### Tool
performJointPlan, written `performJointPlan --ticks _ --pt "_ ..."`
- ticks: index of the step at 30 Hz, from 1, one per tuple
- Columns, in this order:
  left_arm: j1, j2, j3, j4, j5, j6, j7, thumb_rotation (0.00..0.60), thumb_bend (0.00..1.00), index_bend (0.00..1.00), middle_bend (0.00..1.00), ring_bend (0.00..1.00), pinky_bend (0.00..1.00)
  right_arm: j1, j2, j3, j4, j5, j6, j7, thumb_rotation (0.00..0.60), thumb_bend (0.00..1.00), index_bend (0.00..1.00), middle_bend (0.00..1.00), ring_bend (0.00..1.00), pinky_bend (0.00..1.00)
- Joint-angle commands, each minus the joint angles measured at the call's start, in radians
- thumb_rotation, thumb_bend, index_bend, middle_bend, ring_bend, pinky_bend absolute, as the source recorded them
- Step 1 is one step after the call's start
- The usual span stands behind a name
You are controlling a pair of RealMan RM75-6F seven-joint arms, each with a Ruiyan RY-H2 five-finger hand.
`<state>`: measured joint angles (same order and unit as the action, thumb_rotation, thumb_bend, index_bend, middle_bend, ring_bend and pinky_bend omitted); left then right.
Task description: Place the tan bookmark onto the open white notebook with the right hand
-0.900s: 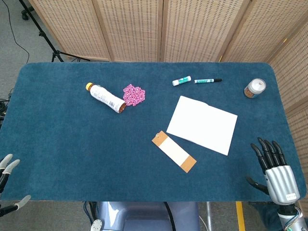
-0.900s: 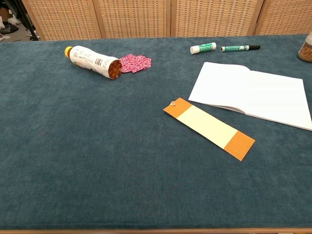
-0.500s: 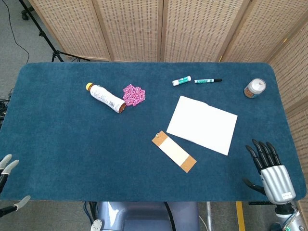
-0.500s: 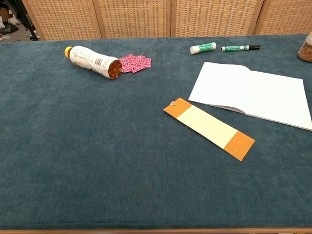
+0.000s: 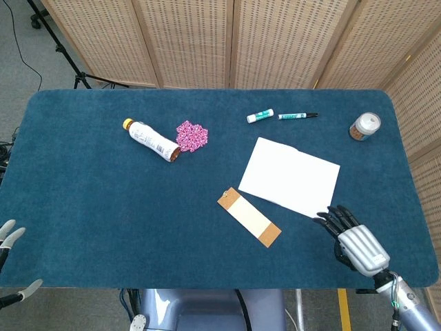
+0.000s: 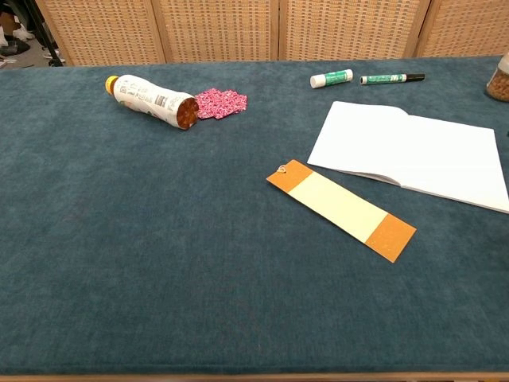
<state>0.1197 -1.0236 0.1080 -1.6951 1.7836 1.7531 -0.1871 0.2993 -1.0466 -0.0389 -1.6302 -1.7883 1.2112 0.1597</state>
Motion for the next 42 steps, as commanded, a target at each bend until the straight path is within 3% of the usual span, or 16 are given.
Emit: performJointPlan --ticks 1,11,30,42 --pt "-0.003 -0.001 -0.001 -0.004 -0.005 -0.009 0.007 0.6 0.0 0.0 0.0 0.0 0.0 0.114 0.016 -0.005 -0.012 0.014 -0.171 -0.006 0.6 1.0 0.15 0.16 0.02 0.06" --pt "-0.011 0.005 -0.007 -0.014 -0.023 -0.027 0.003 0.6 0.0 0.0 0.0 0.0 0.0 0.197 -0.081 0.03 -0.019 0.173 -0.38 -0.201 0.6 1.0 0.16 0.17 0.03 0.06" --pt "-0.008 0.013 -0.004 -0.013 -0.019 -0.016 -0.025 0.6 0.0 0.0 0.0 0.0 0.0 0.229 -0.159 0.028 -0.038 0.343 -0.447 -0.446 0.6 1.0 0.17 0.18 0.04 0.09" --pt "-0.009 0.012 -0.004 -0.013 -0.017 -0.018 -0.024 0.6 0.0 0.0 0.0 0.0 0.0 0.256 -0.139 0.002 -0.097 0.384 -0.5 -0.449 0.6 1.0 0.2 0.21 0.05 0.1"
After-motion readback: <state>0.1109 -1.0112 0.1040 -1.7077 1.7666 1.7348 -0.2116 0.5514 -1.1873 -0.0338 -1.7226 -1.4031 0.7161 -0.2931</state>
